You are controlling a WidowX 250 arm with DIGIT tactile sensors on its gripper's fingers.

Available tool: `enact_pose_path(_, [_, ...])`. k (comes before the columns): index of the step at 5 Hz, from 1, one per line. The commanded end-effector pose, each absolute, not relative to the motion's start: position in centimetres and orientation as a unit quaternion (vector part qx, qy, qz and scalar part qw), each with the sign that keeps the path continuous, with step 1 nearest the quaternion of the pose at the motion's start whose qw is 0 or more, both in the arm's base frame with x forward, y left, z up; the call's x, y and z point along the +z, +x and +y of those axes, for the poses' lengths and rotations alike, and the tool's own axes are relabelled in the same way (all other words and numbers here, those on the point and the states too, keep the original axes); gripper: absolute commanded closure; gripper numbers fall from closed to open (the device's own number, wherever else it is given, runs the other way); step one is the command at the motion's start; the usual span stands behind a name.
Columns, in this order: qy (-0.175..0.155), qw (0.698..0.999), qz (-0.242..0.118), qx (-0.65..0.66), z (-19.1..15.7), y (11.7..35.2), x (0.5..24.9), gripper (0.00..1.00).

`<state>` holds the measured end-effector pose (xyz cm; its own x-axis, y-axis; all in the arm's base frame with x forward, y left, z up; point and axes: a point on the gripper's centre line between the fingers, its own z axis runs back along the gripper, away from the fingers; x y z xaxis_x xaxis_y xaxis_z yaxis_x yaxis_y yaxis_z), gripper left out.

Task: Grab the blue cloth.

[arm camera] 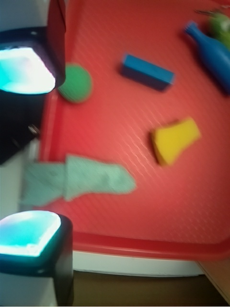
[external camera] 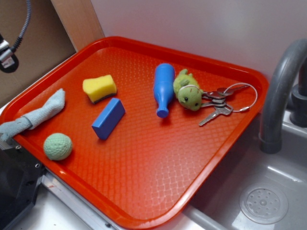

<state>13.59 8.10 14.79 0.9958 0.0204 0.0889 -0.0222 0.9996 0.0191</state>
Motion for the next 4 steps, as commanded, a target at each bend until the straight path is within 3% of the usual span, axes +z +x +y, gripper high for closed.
enact_pose_path(1, [0.012,0.998,-0.055,0.018,8.5,13.5,15.2,0.0])
enact_pose_path(3, [0.012,0.998,-0.055,0.018,8.5,13.5,15.2,0.0])
enact_pose_path(4, [0.04,0.997,-0.056,0.026,8.1,12.9,11.4,0.0])
